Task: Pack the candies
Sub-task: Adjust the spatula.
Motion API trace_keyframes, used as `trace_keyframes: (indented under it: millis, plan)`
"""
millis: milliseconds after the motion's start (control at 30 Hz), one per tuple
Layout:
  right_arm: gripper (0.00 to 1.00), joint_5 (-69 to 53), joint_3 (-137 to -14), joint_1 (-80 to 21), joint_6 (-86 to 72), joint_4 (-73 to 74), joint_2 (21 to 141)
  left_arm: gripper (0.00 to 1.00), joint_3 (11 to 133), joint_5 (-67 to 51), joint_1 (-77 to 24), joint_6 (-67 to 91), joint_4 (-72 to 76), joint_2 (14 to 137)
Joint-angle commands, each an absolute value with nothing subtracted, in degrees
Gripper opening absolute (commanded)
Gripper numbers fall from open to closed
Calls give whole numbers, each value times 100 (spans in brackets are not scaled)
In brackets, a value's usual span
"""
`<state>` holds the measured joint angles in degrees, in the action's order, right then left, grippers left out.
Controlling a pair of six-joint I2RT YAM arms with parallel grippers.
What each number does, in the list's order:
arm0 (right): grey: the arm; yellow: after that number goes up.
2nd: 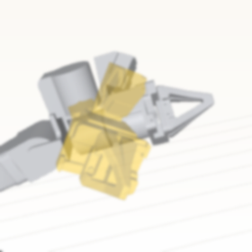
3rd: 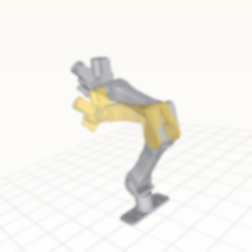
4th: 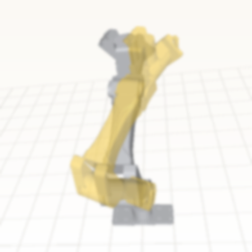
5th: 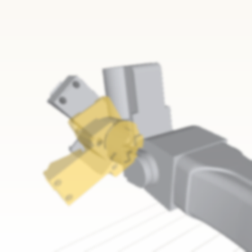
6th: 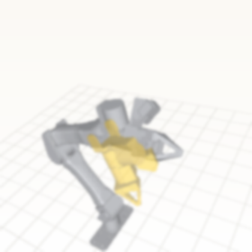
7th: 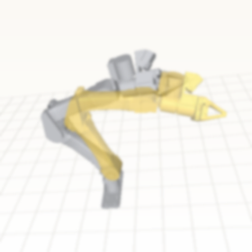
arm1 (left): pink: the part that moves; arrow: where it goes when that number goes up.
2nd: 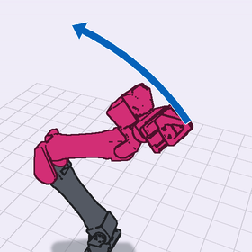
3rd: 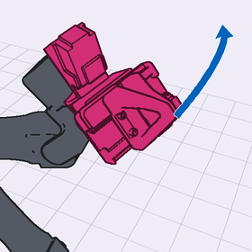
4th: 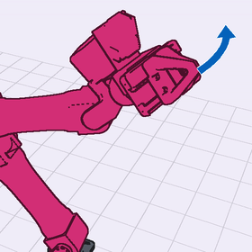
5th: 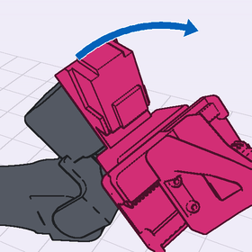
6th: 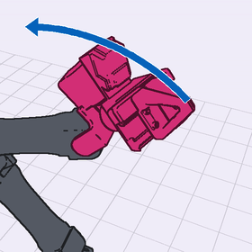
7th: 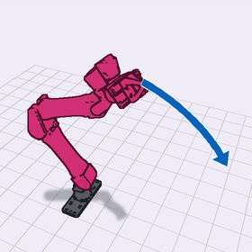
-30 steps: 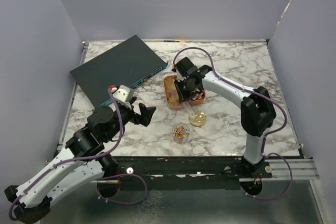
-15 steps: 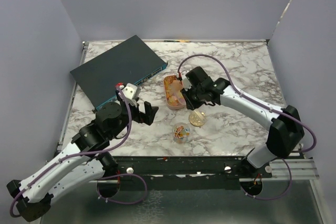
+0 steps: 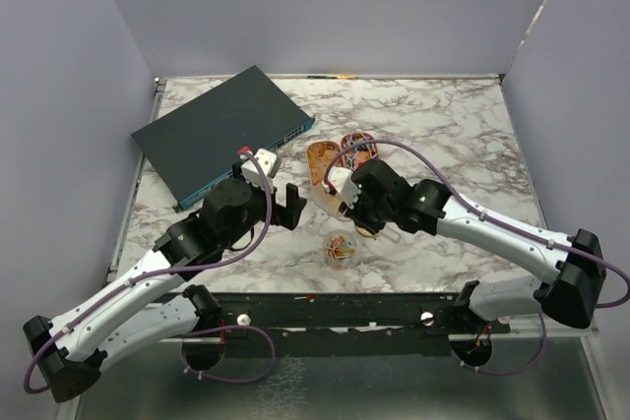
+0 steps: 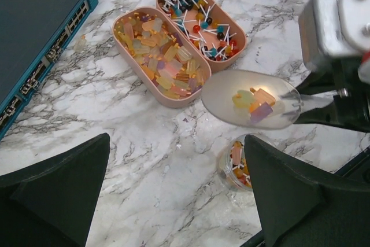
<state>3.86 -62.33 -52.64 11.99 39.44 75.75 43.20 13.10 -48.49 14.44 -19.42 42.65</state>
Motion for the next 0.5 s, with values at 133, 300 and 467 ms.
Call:
trace_keyframes:
  millis: [133, 300, 467]
  plan:
    - [1, 663, -5836, -5860, 2210, 4035, 6775, 99, 4665, 1055, -4859, 1538, -1808, 4622]
    - [1, 644, -5900, -5964, 2350, 4113, 6613, 99, 4641, 895, -4854, 1568, -1798, 4728]
    - [1, 638, -5972, -6028, 2398, 4138, 6505, 99, 4579, 787, -4852, 1581, -1763, 4779]
